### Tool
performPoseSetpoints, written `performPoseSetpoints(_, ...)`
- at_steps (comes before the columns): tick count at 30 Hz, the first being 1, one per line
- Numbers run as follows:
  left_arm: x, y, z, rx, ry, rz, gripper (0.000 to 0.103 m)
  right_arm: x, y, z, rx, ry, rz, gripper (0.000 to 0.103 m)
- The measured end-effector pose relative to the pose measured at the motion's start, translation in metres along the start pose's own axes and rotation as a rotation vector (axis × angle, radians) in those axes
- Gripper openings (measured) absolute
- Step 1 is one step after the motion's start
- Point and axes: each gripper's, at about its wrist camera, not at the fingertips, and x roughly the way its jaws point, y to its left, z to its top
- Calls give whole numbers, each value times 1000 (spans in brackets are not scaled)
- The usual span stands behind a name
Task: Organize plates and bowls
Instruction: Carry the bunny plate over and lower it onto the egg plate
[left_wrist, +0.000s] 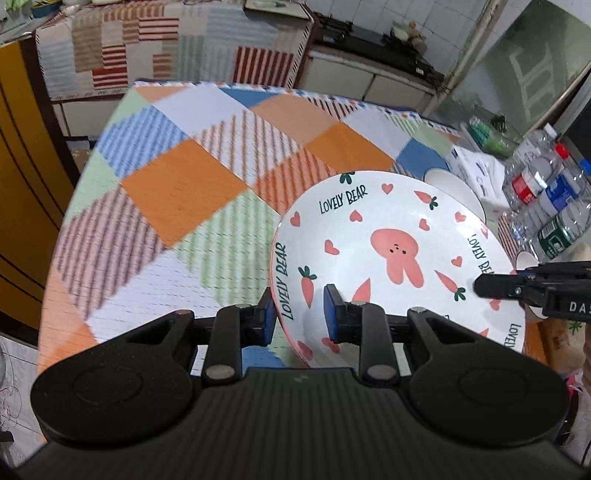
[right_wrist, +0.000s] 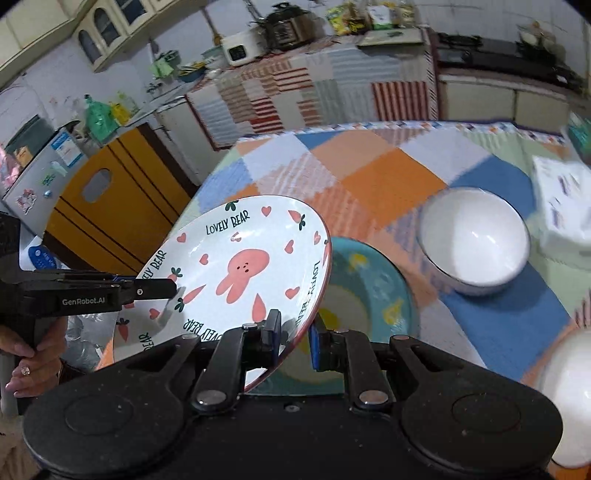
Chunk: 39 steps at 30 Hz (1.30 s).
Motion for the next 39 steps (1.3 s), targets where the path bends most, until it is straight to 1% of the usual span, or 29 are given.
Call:
performPoseSetpoints(5, 21, -10, -1, 8, 64, -20, 25, 3, -17, -6, 15, 19, -35, 20)
performPoseSetpoints(13, 41, -15, -4, 54, 111, 6, 25, 23, -37, -15, 62, 70, -52, 21)
performPoseSetpoints(20, 52, -15, 1, 76, 167, 23, 25, 32, -35, -20, 103, 130, -72, 23)
performPoseSetpoints(23, 57, -12, 6, 72, 192, 18, 25, 35, -31, -17, 91, 159, -94, 24)
performPoseSetpoints(28, 66, -15, 10, 85, 225, 35, 26, 38, -26, -11, 94, 186, -132, 26)
performPoseSetpoints(30, 68, -15, 10, 67, 226, 52, 26, 41, -25, -10, 92, 209, -150, 27)
performPoseSetpoints(33, 70, -16, 8, 70, 224, 62, 26, 44, -20, -9, 95, 246, -164, 27)
performPoseSetpoints(36, 73, -17, 6, 76, 247, 58, 26, 47, -12, -9, 61, 263, -220, 29)
performPoseSetpoints(39, 74, -23, 4, 105, 246, 75, 26, 52, -7, -8, 36, 272, -292, 31)
